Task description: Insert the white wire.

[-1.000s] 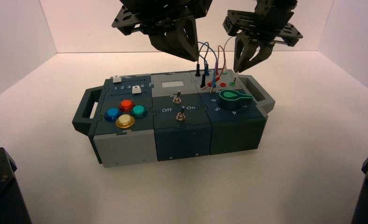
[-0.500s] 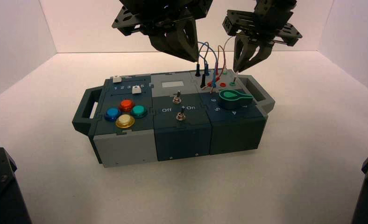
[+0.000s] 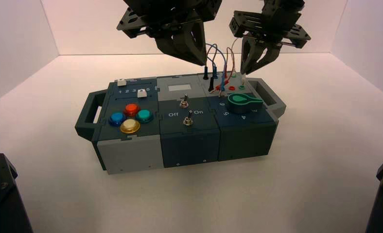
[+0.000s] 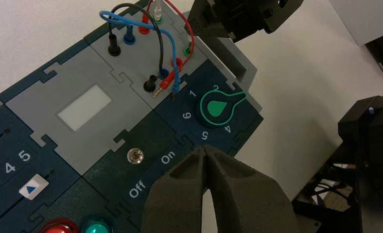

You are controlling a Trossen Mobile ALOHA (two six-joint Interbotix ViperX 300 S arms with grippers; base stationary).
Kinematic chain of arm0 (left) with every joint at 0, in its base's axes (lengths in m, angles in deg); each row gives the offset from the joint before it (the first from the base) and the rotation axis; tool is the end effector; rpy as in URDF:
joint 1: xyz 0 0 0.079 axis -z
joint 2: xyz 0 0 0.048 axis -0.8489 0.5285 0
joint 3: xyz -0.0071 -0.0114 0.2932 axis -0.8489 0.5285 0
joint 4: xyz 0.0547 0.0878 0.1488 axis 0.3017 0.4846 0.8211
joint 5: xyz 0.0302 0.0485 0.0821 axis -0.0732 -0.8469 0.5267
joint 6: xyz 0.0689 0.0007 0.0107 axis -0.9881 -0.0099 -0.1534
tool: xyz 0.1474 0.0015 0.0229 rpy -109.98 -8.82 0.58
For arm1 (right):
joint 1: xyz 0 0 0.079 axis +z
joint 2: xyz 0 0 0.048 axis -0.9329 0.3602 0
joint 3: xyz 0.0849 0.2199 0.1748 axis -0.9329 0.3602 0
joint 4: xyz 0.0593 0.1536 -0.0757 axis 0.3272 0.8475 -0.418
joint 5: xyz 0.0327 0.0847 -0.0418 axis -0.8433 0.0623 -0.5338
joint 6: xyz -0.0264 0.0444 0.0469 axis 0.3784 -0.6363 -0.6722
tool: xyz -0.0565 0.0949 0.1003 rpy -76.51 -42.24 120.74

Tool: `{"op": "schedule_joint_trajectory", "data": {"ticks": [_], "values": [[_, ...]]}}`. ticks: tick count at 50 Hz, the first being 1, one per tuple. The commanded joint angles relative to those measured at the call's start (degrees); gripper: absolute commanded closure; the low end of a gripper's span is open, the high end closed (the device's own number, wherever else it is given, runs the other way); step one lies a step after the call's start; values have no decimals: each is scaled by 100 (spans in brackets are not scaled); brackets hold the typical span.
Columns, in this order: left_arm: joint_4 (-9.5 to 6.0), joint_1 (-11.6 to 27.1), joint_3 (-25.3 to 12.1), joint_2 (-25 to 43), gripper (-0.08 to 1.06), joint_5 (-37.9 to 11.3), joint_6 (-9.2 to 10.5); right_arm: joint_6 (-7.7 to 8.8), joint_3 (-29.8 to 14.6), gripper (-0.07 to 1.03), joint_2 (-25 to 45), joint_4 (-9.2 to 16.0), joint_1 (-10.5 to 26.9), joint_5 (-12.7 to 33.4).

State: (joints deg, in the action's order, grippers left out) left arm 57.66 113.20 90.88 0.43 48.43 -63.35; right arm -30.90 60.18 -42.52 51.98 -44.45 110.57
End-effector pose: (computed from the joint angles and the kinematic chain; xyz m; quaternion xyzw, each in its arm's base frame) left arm 0.1920 -0.2933 0.0820 0.0281 0.4746 -0.3440 0.8097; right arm 0.2964 0.1661 0.0221 0.0173 0.5896 0.1516 0.7931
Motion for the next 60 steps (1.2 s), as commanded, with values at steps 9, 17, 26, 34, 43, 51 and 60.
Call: {"op": "schedule_joint_trajectory", "data": {"ticks": [9, 17, 26, 34, 43, 51, 60], "values": [[26, 18, -185, -35, 101, 26, -26, -18, 18, 99, -220, 53, 53, 105], [35, 18, -211, -18, 101, 26, -26, -18, 53, 99, -334, 53, 53, 123], [44, 18, -220, -9, 101, 26, -44, -18, 53, 99, -352, 53, 53, 123], [44, 18, -229, 9, 101, 26, -53, -18, 18, 99, -325, 53, 53, 114], [44, 18, -229, 26, 101, 26, -53, -18, 18, 99, -272, 53, 53, 114], [44, 18, -237, 35, 101, 26, -70, -18, 44, 99, -193, 62, 70, 88], [44, 18, -255, 88, 101, 18, -79, -18, 70, 99, -70, 62, 167, 35]]}}
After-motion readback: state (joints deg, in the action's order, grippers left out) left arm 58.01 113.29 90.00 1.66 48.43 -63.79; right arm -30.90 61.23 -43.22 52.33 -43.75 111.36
